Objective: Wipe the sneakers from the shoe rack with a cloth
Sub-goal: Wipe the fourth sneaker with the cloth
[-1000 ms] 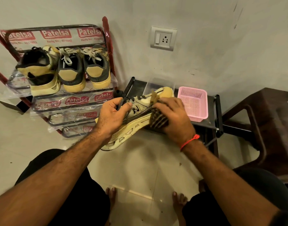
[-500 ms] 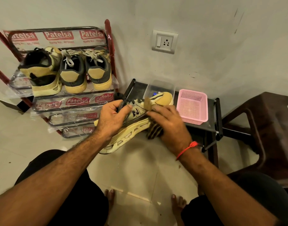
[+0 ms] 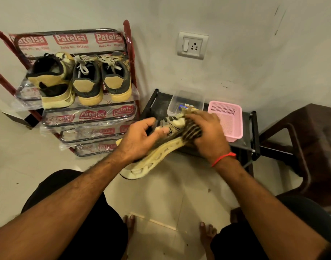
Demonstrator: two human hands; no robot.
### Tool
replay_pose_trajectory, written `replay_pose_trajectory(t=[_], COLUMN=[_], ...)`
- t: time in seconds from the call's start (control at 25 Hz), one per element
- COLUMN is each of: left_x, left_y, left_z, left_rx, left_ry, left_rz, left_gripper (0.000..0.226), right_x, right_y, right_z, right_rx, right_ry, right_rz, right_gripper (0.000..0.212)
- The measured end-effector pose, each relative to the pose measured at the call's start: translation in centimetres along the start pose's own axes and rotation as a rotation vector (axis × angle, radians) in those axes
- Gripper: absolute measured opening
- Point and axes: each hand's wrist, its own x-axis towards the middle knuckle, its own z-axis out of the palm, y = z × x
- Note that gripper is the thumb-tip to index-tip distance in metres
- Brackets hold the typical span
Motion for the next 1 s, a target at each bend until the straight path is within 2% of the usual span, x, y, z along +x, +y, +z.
replay_pose_trajectory(t=[0.08, 0.12, 0.24, 0.32, 0.4, 0.52, 0.6, 0.68, 0.76, 0.84, 0.92, 1.0], left_x=[0.0, -0.1, -0.4, -0.4, -0.4, 0.0, 0.2, 0.5, 0.6, 0.8, 0.9, 1.0], left_y=[-0.7, -0.8, -0.4, -0.1, -0.1, -0.2, -0.6, -1.0, -1.2, -0.9, -0.8, -0.5], left_z=[-0.2, -0.2, 0.8, 1.4, 1.6, 1.2, 0.9, 0.6, 0.4, 0.2, 0.0, 0.1], left_rx=[0.132, 0.176, 0.263, 0.319, 0.298, 0.136, 0.016, -0.029, -0.028, -0.047, -0.084, -0.092], left_ry=[-0.17, -0.221, -0.282, -0.25, -0.166, -0.042, 0.015, 0.034, 0.014, 0.011, 0.039, 0.064], left_rz=[0.034, 0.034, 0.017, -0.027, -0.112, -0.299, -0.415, -0.498, -0.53, -0.522, -0.512, -0.512], left_gripper=[0.04, 0.042, 0.043, 0.045, 0.05, 0.051, 0.05, 0.049, 0.049, 0.05, 0.051, 0.052], right_x=[0.5, 0.3, -0.5, -0.8, -1.5, -2.8, -3.7, -4.7, -4.5, -3.0, -1.5, -1.2], right_y=[1.5, 1.4, 0.2, 0.4, -0.3, -4.5, -7.1, -8.1, -7.3, -5.4, -3.6, -3.4], right_z=[-1.4, -1.6, -0.8, -0.1, 0.6, 1.5, 1.8, 2.1, 1.9, 1.3, 0.5, -0.2], right_rx=[0.14, 0.169, 0.092, 0.044, 0.062, 0.196, 0.296, 0.268, 0.226, 0.216, 0.162, 0.146], right_ry=[0.05, 0.035, -0.192, -0.297, -0.339, -0.3, -0.311, -0.437, -0.547, -0.499, -0.407, -0.374], right_rz=[0.228, 0.249, 0.107, 0.095, 0.171, 0.146, -0.04, -0.296, -0.441, -0.405, -0.249, -0.187], right_gripper=[0.06, 0.059, 0.058, 0.064, 0.07, 0.061, 0.048, 0.044, 0.042, 0.039, 0.04, 0.042])
